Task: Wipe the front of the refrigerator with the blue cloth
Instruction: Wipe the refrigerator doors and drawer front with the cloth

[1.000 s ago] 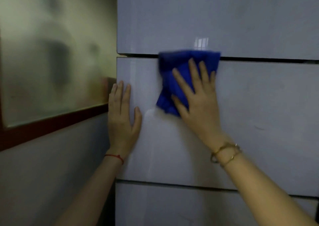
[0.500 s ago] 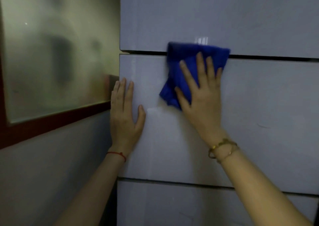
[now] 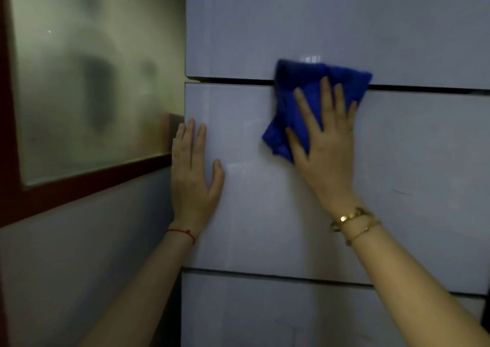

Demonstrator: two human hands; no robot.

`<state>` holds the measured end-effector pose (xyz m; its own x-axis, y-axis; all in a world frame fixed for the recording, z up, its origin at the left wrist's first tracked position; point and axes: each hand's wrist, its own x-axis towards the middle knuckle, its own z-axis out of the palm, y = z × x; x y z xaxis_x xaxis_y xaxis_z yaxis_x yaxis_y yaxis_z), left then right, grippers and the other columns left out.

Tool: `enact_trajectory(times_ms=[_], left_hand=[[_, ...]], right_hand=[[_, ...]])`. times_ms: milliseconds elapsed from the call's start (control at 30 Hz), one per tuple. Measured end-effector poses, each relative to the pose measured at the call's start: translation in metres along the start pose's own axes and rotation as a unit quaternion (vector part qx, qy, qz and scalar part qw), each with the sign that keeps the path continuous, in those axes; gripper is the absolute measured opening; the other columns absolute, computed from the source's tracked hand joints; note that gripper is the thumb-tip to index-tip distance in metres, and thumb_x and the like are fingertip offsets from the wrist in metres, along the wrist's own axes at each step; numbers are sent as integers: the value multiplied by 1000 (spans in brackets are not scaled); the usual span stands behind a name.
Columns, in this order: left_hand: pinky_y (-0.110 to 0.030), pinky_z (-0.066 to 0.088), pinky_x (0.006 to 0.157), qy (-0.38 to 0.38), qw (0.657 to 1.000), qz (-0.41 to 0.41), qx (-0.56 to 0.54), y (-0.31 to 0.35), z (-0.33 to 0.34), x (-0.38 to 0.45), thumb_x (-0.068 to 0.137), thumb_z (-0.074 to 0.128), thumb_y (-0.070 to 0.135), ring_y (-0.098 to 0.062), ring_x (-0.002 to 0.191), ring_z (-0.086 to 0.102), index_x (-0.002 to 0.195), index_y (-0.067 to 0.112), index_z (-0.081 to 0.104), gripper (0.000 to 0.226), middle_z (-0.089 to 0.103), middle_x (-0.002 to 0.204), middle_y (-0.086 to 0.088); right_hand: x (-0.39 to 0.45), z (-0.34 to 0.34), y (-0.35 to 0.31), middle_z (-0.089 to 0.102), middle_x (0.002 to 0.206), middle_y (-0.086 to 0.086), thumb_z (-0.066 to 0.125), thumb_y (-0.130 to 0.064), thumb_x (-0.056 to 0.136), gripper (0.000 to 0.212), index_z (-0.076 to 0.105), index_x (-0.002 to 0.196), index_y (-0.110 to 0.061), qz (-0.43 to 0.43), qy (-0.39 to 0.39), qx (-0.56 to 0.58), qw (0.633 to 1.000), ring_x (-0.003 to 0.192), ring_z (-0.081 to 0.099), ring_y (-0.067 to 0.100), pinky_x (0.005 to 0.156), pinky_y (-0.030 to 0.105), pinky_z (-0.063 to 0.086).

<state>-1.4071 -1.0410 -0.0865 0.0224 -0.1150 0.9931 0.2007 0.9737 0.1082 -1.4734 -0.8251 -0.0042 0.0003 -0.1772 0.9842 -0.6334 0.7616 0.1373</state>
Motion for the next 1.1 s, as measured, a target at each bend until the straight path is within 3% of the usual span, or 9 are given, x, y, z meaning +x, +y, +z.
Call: enact_trajectory(times_ms=[200,300,433,533,633,733,833,967,1100], left_hand=[[-52,22,124,1,1000,4,6,-1,0,-2,98,49,18,-31,153,20,151,0,32,59,27,161,-16],[-53,22,124,8,1000,5,4,1,0,-1,98,49,17,-32,152,20,150,-1,33,58,28,160,-17],[-54,22,123,7,1000,2,4,1,0,-2,98,50,16,-33,152,20,150,-1,32,58,27,161,-17],[-53,22,124,5,1000,0,8,0,-1,-2,97,51,17,-32,153,20,151,-1,32,59,27,161,-16],[-52,21,124,6,1000,-4,11,-2,-1,-2,97,51,21,-31,153,20,151,0,31,61,27,161,-15],[-51,21,125,12,1000,-5,13,-1,0,-2,97,49,22,-31,152,22,151,0,32,60,28,161,-15],[-50,23,124,17,1000,-10,10,2,1,-3,97,49,21,-31,152,23,150,0,33,59,29,160,-15],[-50,22,125,17,1000,-12,8,2,1,-3,98,50,20,-30,152,22,151,0,32,60,28,161,-15],[-48,22,125,13,1000,-16,10,-1,1,-3,97,50,23,-29,153,21,151,2,32,61,28,161,-13]], right_hand=[[-140,-2,5,23,157,9,52,-39,85,68,29,148,-28,-178,-126,-38,975,147,17,28,121,45,11],[-127,-17,44,23,156,12,52,-35,83,69,28,148,-28,-129,-115,-41,984,146,17,31,120,48,14],[-27,-10,28,19,157,15,45,-43,96,56,32,147,-25,15,-14,-4,1000,146,14,34,121,49,9],[-12,3,-7,20,157,14,46,-45,96,57,32,147,-24,-24,-9,3,1000,147,13,33,121,47,5],[-85,6,-18,21,157,12,55,-40,88,65,32,147,-25,-133,-79,5,988,147,14,30,121,47,8],[-145,-7,17,23,157,9,55,-38,83,72,27,149,-28,-200,-126,-28,971,147,17,27,121,44,10],[-116,-17,50,24,156,12,52,-34,84,69,26,148,-29,-112,-87,-28,989,145,18,32,121,44,9],[-18,-5,20,19,157,15,46,-36,94,57,32,147,-23,44,12,12,999,146,13,34,121,47,3],[-44,11,-19,22,156,15,53,-36,89,62,35,146,-23,-69,-25,18,997,147,14,32,121,48,7]])
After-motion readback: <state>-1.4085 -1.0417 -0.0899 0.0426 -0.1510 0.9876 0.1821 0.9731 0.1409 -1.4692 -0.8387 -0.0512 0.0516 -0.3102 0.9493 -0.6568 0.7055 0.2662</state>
